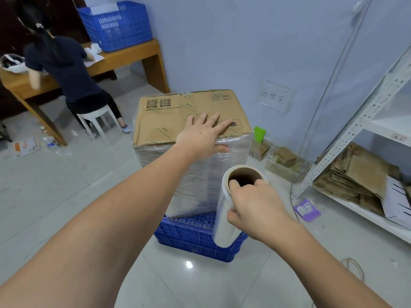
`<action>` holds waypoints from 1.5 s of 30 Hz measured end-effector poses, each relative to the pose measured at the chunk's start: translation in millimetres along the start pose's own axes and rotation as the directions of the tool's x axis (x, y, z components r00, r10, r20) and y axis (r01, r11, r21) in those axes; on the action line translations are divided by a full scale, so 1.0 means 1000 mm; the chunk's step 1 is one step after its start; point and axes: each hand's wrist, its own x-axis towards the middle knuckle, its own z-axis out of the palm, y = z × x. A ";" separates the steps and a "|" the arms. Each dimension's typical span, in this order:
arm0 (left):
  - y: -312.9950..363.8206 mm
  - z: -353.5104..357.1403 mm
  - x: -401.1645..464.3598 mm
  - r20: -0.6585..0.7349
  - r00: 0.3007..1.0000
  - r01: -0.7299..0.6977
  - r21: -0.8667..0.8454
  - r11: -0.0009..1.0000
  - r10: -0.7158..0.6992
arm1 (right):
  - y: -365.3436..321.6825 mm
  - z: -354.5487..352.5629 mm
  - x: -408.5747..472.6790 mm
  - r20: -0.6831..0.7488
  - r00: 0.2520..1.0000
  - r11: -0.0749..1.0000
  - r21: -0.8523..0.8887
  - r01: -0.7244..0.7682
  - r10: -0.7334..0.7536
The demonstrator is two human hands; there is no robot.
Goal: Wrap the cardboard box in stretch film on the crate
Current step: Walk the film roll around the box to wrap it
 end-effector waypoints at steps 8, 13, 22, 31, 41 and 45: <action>-0.009 -0.003 0.000 -0.021 1.000 -0.023 -0.150 0.988 0.020 | -0.037 0.001 0.025 -0.007 0.971 0.969 -0.055 -0.240 0.240; -0.026 -0.020 0.003 0.004 0.994 -0.097 -0.380 0.920 0.107 | -0.040 -0.001 0.028 -0.004 0.928 0.928 -0.018 -0.373 0.373; -0.125 -0.012 -0.026 0.131 0.899 -0.408 -0.097 0.908 0.418 | -0.067 0.004 0.036 0.013 0.830 0.830 -0.038 -0.556 0.557; -0.126 0.001 -0.036 0.017 0.928 -0.365 -0.152 0.918 0.372 | -0.073 0.027 0.033 -0.245 0.786 0.797 -0.076 -0.599 0.568; -0.122 0.002 -0.038 0.035 0.940 -0.331 -0.148 0.932 0.339 | -0.111 0.020 0.039 -0.265 0.923 0.944 -0.100 -0.313 0.278; -0.122 0.003 -0.038 0.031 0.945 -0.318 -0.163 0.934 0.327 | -0.126 0.021 0.057 -0.264 0.948 0.971 -0.108 -0.213 0.179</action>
